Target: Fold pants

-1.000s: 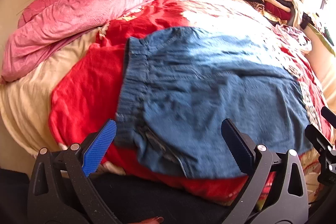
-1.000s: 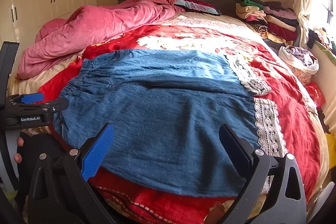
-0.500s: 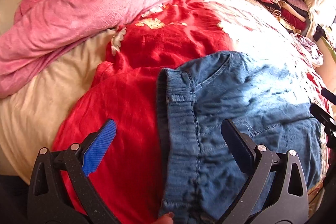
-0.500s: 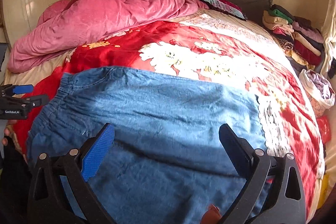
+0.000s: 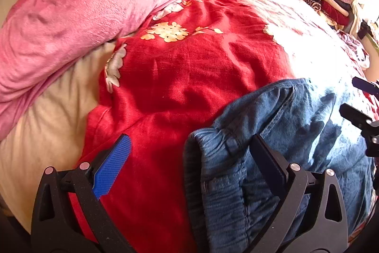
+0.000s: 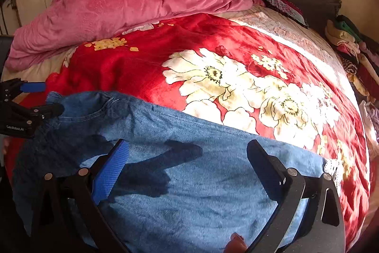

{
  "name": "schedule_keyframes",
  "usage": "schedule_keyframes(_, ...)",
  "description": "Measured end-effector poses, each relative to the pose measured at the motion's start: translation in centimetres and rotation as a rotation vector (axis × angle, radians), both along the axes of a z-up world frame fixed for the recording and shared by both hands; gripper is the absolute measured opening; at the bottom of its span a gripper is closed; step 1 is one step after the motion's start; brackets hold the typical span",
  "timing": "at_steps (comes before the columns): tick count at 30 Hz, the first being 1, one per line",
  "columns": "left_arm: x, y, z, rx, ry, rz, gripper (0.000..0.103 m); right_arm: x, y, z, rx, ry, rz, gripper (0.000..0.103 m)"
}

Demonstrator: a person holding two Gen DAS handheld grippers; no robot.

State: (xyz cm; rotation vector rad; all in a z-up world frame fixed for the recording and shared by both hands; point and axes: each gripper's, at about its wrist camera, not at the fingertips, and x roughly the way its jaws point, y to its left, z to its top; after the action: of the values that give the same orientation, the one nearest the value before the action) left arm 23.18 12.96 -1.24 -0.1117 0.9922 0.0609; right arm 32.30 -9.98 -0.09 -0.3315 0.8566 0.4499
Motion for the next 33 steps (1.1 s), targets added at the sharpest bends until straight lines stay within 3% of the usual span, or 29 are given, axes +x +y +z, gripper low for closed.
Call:
schedule_keyframes(2,0.2,0.2,-0.4,-0.025,-0.011,0.005,0.094,0.7,0.7,-0.3,-0.017,-0.002,0.03,0.099)
schedule_keyframes(4,0.3,-0.1,-0.7,-0.023,-0.021,-0.011,0.083,1.4,1.3,-0.7,-0.04,-0.003,0.055,0.099)
schedule_keyframes(6,0.3,-0.5,-1.1,-0.04,-0.013,-0.032,0.05,2.0,1.8,-1.0,-0.063,-0.009,0.084,0.099)
schedule_keyframes(7,0.3,-0.7,-1.1,-0.067,-0.016,-0.048,0.042,2.3,2.1,-1.2,-0.074,-0.01,0.094,0.099)
schedule_keyframes(9,0.2,-1.2,-1.0,-0.048,-0.033,-0.059,0.034,2.8,2.5,-1.6,-0.092,-0.004,0.118,0.099)
schedule_keyframes(14,-0.3,-1.3,0.0,-0.058,-0.081,-0.075,0.028,3.1,4.0,-2.7,-0.134,0.023,0.195,0.096)
schedule_keyframes(20,-1.3,-1.8,1.7,-0.056,-0.135,-0.11,0.027,2.2,5.3,-3.5,-0.118,0.039,0.261,0.052)
schedule_keyframes(22,-1.6,-1.9,2.0,-0.048,-0.145,-0.119,0.027,1.5,5.4,-3.3,-0.075,0.055,0.289,0.022)
schedule_keyframes(25,-1.8,-2.1,2.0,-0.014,-0.155,-0.123,0.027,0.1,5.3,-2.5,-0.066,0.02,0.266,0.015)
schedule_keyframes(33,-5.1,-3.4,4.3,0.043,-0.233,-0.155,0.027,-6.5,1.5,2.1,0.09,-0.053,0.191,0.01)
